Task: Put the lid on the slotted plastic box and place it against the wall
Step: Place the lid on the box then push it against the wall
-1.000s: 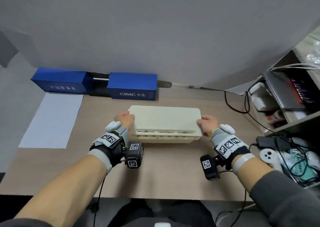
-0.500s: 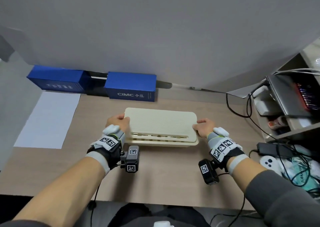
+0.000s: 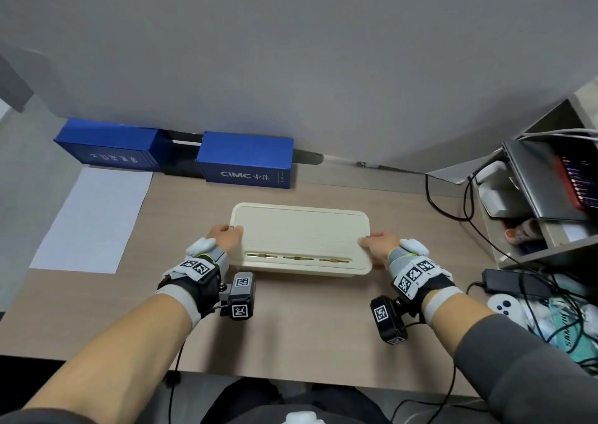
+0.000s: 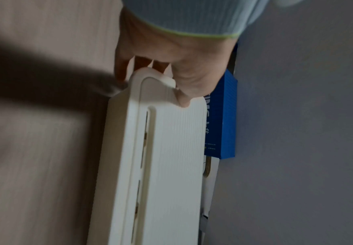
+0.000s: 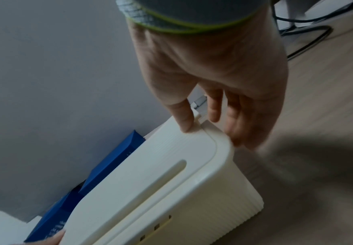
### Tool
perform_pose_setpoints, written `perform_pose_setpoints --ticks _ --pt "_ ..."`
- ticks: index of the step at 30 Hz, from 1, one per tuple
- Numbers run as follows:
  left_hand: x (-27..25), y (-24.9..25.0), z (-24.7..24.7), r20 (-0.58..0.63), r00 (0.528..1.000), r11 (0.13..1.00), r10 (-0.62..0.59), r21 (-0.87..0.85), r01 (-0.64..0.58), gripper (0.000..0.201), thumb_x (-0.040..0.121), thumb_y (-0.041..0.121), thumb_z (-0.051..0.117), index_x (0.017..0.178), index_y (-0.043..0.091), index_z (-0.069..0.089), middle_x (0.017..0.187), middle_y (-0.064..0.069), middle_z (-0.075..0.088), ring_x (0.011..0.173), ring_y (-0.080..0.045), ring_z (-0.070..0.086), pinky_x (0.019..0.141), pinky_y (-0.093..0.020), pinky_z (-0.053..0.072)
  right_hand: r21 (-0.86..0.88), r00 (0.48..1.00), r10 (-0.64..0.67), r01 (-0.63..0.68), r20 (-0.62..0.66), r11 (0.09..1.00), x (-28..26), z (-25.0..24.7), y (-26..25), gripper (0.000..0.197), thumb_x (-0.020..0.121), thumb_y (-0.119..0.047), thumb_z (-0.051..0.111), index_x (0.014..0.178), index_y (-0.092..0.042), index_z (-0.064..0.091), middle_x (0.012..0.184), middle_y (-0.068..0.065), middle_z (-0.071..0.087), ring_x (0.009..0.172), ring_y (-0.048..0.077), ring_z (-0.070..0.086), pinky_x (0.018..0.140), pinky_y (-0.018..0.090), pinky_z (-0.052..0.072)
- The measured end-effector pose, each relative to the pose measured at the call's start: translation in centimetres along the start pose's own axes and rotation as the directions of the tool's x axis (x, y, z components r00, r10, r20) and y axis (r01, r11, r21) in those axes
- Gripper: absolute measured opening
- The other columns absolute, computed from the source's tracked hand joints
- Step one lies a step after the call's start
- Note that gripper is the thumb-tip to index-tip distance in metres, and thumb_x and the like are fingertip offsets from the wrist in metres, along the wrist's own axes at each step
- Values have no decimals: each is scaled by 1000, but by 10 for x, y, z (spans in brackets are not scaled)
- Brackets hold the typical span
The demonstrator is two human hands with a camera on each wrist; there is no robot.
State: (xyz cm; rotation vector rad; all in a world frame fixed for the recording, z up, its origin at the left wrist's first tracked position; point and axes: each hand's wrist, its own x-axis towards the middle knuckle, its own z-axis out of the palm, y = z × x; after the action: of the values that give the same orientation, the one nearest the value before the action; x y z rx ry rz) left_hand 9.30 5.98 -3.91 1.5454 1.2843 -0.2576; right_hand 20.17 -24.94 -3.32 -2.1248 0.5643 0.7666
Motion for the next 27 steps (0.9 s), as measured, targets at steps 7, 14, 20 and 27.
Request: perform_pose_setpoints --ticks 7,14,20,27 --pt "28 -20 14 122 991 997 48 -58 -41 63 74 20 67 136 21 56 129 -7 67 112 -34 65 95 -53 55 43 975 35 -46 222 998 -5 -7 26 27 90 -26 59 109 -8 63 92 11 68 72 25 63 63 37 56" --pt "-18 31 59 160 963 975 216 -91 -203 53 90 1 51 138 21 49 119 -12 63 91 -30 61 83 -52 57 135 997 -70 66 28 989 25 -53 28 39 85 -5 60 121 -19 57 105 13 66 69 27 61 44 26 49" --pt "-21 81 127 170 961 976 218 -50 -212 51 90 -5 51 139 7 48 124 -13 60 102 -31 58 94 -46 56 215 996 -56 71 -75 974 64 -105 21 37 89 -3 58 126 -8 56 103 12 63 75 24 59 42 22 46" --pt "3 118 158 91 939 941 332 32 -336 40 92 -10 46 129 -3 58 105 -9 60 78 -21 56 51 -18 45 267 991 -102 121 -85 956 101 -123 -10 41 89 1 56 129 -8 52 119 14 62 94 27 58 62 30 50"
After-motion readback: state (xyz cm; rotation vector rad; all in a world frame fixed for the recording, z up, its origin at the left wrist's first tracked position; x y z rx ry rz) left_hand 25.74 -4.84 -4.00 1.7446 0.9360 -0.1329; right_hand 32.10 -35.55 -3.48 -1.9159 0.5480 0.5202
